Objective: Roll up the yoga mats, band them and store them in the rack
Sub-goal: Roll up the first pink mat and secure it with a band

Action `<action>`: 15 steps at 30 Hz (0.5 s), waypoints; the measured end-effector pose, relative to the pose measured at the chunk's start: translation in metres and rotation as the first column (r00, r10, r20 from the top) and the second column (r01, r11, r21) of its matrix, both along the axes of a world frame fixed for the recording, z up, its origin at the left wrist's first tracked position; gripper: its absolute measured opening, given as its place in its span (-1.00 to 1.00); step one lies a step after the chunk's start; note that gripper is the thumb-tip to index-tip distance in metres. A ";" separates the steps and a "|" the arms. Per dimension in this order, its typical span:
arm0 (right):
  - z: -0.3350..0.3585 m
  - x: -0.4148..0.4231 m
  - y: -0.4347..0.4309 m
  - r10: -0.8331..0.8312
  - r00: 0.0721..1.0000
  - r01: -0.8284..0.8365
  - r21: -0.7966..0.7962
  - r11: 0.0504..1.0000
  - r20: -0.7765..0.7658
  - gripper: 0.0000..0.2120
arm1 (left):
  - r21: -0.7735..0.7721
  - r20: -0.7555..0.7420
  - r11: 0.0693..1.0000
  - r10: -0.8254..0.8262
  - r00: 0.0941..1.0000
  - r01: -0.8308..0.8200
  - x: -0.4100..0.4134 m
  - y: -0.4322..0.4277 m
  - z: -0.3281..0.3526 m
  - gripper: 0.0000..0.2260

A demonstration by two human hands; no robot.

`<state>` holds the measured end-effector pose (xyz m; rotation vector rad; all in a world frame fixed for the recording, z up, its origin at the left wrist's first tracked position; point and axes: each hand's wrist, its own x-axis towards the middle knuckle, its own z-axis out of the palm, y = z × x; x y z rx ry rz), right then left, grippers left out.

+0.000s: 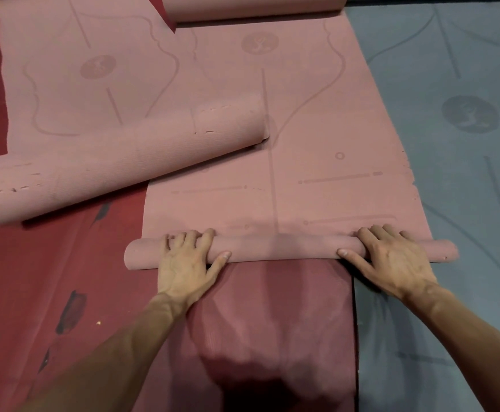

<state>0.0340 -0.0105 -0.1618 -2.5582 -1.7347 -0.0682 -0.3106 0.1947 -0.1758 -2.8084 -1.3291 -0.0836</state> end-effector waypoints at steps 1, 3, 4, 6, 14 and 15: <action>-0.001 0.000 -0.001 -0.004 1.000 0.004 0.003 1.000 0.000 -0.31 | 0.002 -0.014 1.000 -0.003 1.000 0.003 -0.001 0.001 0.000 -0.43; -0.003 -0.005 -0.003 -0.023 1.000 0.023 -0.005 1.000 0.017 -0.30 | -0.006 -0.017 1.000 -0.022 1.000 0.022 -0.005 0.000 -0.002 -0.44; -0.004 -0.010 -0.003 -0.045 0.998 0.045 -0.009 0.999 0.033 -0.32 | -0.005 -0.014 0.999 -0.031 0.999 0.031 -0.008 -0.001 -0.003 -0.44; -0.006 -0.022 -0.002 -0.106 0.994 0.106 -0.011 0.994 0.035 -0.37 | -0.002 -0.010 0.999 -0.045 0.999 0.045 -0.010 -0.002 -0.004 -0.47; -0.015 -0.038 -0.005 -0.168 0.971 0.185 0.087 0.979 -0.172 -0.52 | -0.045 0.126 0.999 0.013 0.992 -0.008 0.001 0.004 -0.003 -0.60; -0.015 -0.038 -0.007 -0.157 0.973 0.173 0.088 0.981 -0.167 -0.54 | -0.028 0.166 0.999 0.021 0.986 -0.017 0.000 0.000 -0.005 -0.61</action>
